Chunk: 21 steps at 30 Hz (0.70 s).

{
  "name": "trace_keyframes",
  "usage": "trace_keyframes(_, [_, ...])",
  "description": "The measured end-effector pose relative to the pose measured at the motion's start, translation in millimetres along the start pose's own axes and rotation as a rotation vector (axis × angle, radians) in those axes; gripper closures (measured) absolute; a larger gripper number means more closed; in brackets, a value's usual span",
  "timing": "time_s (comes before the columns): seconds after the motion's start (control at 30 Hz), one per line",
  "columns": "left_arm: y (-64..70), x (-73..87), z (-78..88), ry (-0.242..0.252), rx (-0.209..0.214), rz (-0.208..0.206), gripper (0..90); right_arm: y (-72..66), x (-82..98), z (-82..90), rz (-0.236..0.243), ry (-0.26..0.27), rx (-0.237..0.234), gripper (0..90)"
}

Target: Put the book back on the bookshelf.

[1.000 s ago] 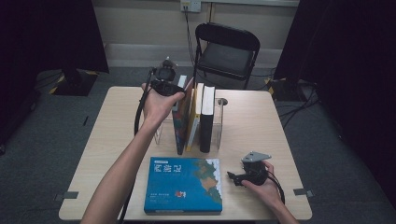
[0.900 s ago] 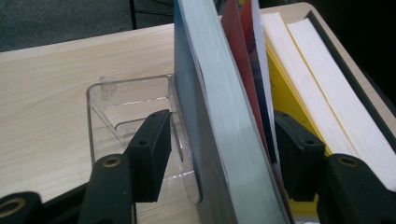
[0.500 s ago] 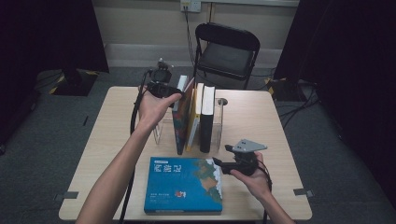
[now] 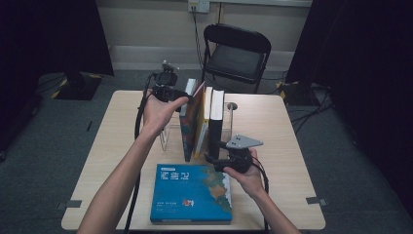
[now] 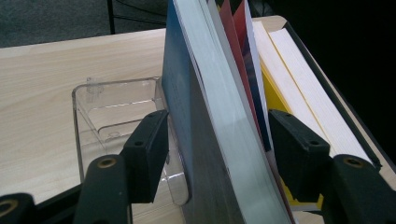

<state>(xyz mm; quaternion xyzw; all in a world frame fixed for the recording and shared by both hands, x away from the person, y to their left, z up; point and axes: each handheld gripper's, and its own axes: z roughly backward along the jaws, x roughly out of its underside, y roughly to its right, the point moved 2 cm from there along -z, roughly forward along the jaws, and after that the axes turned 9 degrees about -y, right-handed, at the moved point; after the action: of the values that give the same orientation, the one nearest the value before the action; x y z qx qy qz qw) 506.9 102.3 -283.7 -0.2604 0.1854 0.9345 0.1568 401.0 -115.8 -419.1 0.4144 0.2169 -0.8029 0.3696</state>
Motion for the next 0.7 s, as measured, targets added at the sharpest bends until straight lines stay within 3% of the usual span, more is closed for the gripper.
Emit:
trace_keyframes(0.3, [2.4,-0.6,-2.0,0.0,0.018,-0.024,38.0,-4.3,-15.0,-9.8,0.005,0.032,-0.009,28.7])
trace_keyframes(0.7, [1.1,-1.6,-2.4,0.003,0.037,-0.004,38.0,-11.9,-38.3,-24.4,-0.008,0.077,-0.004,23.9])
